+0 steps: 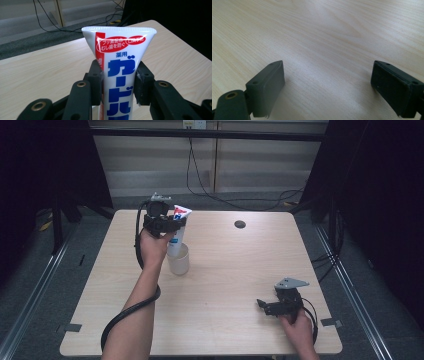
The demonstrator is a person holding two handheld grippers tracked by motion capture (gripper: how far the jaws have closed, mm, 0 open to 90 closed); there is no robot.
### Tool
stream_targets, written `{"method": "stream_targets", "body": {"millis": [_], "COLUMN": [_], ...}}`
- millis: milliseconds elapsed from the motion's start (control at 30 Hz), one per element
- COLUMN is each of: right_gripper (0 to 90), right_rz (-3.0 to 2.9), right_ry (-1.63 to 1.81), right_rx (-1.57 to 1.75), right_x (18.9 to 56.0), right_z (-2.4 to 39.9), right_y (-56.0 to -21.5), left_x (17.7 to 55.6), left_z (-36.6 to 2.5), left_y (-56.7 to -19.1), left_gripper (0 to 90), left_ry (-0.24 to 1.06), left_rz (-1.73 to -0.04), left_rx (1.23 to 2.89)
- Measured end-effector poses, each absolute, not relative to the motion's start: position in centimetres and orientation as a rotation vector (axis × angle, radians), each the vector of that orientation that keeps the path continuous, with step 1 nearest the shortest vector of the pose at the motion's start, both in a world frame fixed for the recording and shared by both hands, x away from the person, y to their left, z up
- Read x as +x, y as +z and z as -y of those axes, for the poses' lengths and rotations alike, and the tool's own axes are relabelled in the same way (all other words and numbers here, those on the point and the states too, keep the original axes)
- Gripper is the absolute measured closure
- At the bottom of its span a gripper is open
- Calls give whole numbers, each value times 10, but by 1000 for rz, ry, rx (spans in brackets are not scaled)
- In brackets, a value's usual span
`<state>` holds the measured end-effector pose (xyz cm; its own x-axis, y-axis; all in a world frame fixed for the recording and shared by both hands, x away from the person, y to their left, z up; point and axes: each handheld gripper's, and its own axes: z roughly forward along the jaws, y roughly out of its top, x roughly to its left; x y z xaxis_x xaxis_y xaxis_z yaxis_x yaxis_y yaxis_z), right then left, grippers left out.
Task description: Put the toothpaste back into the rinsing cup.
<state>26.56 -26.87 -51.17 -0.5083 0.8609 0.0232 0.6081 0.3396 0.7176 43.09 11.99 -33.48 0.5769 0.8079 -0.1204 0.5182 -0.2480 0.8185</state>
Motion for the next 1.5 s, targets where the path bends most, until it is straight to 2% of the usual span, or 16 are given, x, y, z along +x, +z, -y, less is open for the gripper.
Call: {"method": "stream_targets", "body": {"millis": [1500], "right_gripper": [113], "right_rz": [-2250], "right_ry": [968], "right_rx": [1301], "right_x": [265], "right_z": [269], "right_y": [-512], "left_x": [429], "left_z": [-120], "left_y": [-360], "left_gripper": [643], "left_ry": [430], "left_rz": [-1093], "left_rx": [1922]}}
